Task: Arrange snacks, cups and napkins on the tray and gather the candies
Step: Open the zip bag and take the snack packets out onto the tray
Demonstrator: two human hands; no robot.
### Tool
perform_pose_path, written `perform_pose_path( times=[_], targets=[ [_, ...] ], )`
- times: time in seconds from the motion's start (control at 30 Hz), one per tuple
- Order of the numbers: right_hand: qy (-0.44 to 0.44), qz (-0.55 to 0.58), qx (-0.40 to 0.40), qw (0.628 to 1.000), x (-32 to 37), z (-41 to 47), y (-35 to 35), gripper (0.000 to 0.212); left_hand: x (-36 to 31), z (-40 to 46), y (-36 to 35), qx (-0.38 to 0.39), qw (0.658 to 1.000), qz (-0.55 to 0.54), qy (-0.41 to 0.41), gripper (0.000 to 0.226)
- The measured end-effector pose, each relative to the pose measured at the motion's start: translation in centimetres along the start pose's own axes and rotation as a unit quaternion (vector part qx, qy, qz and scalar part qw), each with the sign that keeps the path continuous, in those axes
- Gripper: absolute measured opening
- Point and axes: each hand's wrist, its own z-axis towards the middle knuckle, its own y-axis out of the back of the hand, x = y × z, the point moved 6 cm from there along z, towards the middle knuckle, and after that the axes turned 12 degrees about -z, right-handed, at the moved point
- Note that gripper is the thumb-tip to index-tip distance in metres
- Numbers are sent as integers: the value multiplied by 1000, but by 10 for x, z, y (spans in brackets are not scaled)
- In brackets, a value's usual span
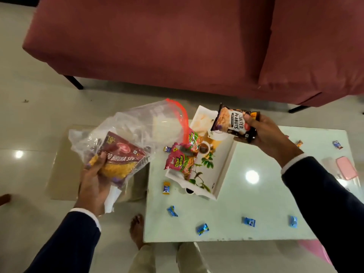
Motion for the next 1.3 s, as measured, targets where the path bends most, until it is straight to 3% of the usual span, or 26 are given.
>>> perform_pose_path(
  times=[0.1, 0.17, 0.2, 0.3, 0.43, 0.47, 0.53, 0.6, 0.63, 0.67, 0.8, 0.9, 0.97, 1.0, 1.07, 1.23, 1.3],
  targets=[
    [-24, -116, -32, 992, -9, 43, 5, 23, -9, 2, -6, 11, 999, -18, -29, 45],
    [18, -282, -50, 958, -6, 73, -5, 23, -10, 6, -5, 11, 999, -31, -31, 44],
    [63, -396, -52, 915, 0, 88, -14, 21, -9, 9, -4, 4, 999, -37, -31, 45],
    [153, -684, -15, 713, 9, 124, -55, 30, -4, 13, -3, -5, 998, -48, -30, 46],
    [232, -850, 36, 471, 2, 155, -115, 33, 4, 12, 2, -22, 997, -60, -44, 45],
    [252, -868, 38, 426, -2, 158, -127, 30, 7, 11, 4, -26, 997, -62, -44, 44],
    [266, -879, 35, 393, -11, 165, -143, 25, 10, 12, 8, -30, 997, -66, -41, 40],
    [264, -877, 43, 399, -17, 172, -154, 22, 12, 14, 10, -33, 997, -62, -38, 36],
    [270, -865, 53, 419, -19, 176, -158, 23, 13, 15, 11, -32, 997, -60, -36, 36],
    [283, -838, 64, 462, -20, 180, -161, 27, 13, 15, 11, -30, 997, -57, -34, 36],
    [280, -647, 64, 706, -4, 177, -139, 57, 12, 17, 11, -18, 998, -61, -22, 39],
    [217, -460, -70, 858, 20, 141, -94, 45, 10, 17, 4, -11, 998, -67, -14, 45],
    [172, -292, -102, 935, 28, 94, -77, 27, 12, 17, -4, -2, 998, -61, -1, 46],
    [172, -229, -72, 955, 33, 68, -78, 18, 14, 18, -9, 11, 998, -54, 8, 46],
    [214, -207, 24, 954, 45, 15, -93, 14, 18, 17, -23, 42, 998, -47, 28, 47],
    [295, -304, 98, 900, 65, -59, -103, 40, 23, 13, -48, 96, 993, -18, 68, 50],
    [292, -363, 153, 872, 66, -65, -103, 42, 26, 11, -53, 84, 993, 9, 77, 67]
  ],
)
